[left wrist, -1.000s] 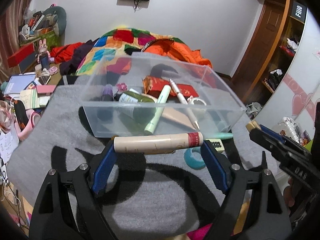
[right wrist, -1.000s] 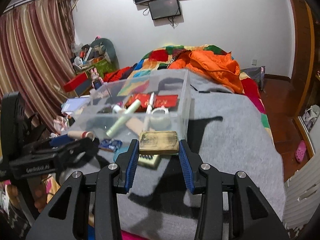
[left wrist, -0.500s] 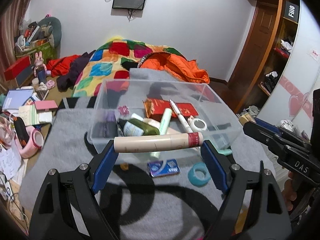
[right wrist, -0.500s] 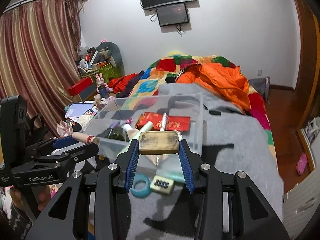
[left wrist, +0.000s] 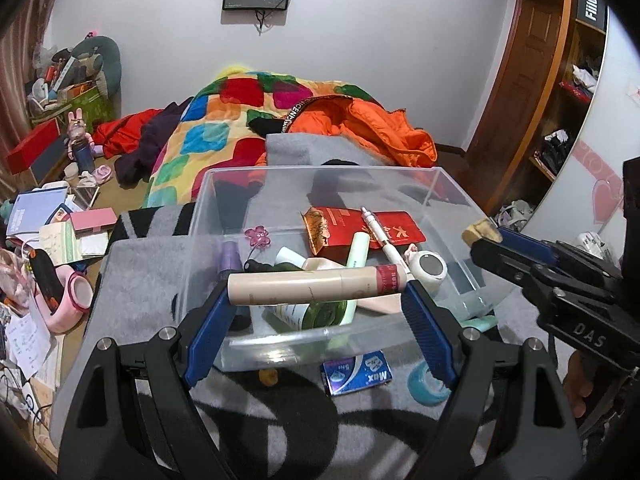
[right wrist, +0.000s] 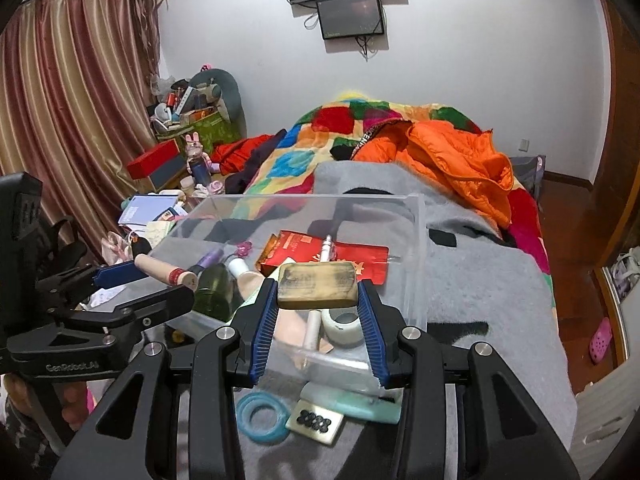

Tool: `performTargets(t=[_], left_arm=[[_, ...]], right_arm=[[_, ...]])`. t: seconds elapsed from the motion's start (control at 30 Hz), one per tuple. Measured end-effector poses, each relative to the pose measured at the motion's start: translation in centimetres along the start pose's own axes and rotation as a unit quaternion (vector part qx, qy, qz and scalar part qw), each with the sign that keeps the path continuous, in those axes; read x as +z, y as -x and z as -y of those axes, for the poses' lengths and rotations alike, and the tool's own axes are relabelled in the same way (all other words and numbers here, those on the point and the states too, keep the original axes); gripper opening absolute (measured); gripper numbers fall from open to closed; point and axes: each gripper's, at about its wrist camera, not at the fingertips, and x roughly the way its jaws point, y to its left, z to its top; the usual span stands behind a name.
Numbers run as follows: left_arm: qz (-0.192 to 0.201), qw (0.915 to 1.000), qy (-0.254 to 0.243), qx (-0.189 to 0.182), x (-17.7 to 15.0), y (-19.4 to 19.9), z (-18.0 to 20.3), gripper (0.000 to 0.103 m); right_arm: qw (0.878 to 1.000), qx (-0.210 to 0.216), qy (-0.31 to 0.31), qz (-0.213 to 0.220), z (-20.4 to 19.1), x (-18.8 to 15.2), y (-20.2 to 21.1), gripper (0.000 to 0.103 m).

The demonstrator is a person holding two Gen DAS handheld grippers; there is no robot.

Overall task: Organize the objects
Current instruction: 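Lift soap bar with right tool while left tool carries cylinder over box, then open right tool dropping soap bar in box while left tool releases cylinder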

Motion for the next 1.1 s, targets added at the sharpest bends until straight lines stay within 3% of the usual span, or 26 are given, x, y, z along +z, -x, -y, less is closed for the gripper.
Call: performTargets(t=[0.47, 0.93, 1.03, 1.1], left_arm=[[-0.022, 0.9996, -0.003, -0.018, 0.6, -2.7, 0.5, 0.084], [-0.007, 0.9997, 0.002, -0.025, 0.2, -0.6, -0.1, 0.086], [-0.001, 0.9989, 0.014, -0.044, 0.3, 0.8, -0.6, 0.086], [0.009, 0.9989, 0.016, -0.043, 0.5, 1.8, -0.9, 0.087]], right_arm=[[0.999, -0.006, 0.016, -0.030, -0.1, -0.4, -2.6, 0.037], [0.999, -0.011, 0.015, -0.026, -0.6, -0.5, -1.4, 0.037], [1.000, -0.006, 0.014, -0.020, -0.8, -0.5, -0.3, 0.042], [1.000, -0.004, 0.009, -0.013, -0.9, -0.5, 0.5, 0.052]])
